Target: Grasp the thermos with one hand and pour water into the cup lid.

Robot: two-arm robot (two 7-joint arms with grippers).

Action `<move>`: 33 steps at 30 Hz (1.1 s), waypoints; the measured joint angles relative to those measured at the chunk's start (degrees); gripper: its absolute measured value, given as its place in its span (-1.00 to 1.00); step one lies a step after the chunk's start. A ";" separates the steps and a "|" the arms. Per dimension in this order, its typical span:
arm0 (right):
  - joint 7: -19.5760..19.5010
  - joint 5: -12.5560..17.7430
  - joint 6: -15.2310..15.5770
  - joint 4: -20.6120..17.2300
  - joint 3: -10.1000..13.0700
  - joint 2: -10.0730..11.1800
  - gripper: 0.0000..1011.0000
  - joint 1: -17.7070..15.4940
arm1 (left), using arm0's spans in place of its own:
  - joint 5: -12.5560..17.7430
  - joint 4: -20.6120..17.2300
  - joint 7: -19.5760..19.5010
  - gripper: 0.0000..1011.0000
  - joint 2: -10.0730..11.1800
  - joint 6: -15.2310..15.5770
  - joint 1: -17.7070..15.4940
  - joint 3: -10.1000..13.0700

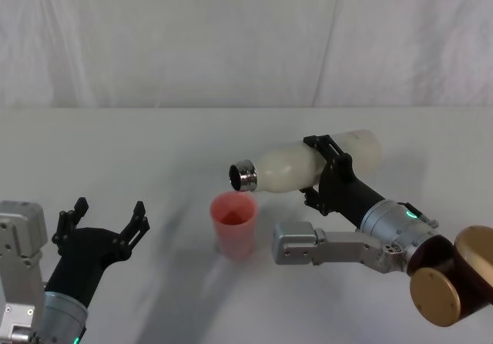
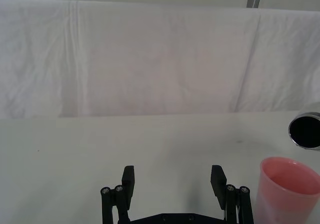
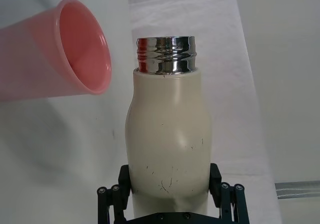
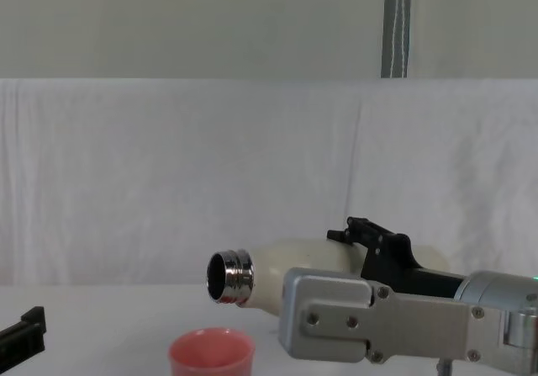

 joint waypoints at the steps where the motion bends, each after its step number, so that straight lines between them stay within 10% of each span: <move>1: 0.02 -0.03 0.01 -0.02 -0.02 0.04 0.88 0.01 | 0.00 0.00 0.00 0.98 0.00 0.00 0.00 0.00; 33: -0.31 -0.17 0.06 -0.04 -0.05 0.18 0.88 0.16 | 0.00 0.00 0.00 0.98 0.00 0.00 0.00 0.00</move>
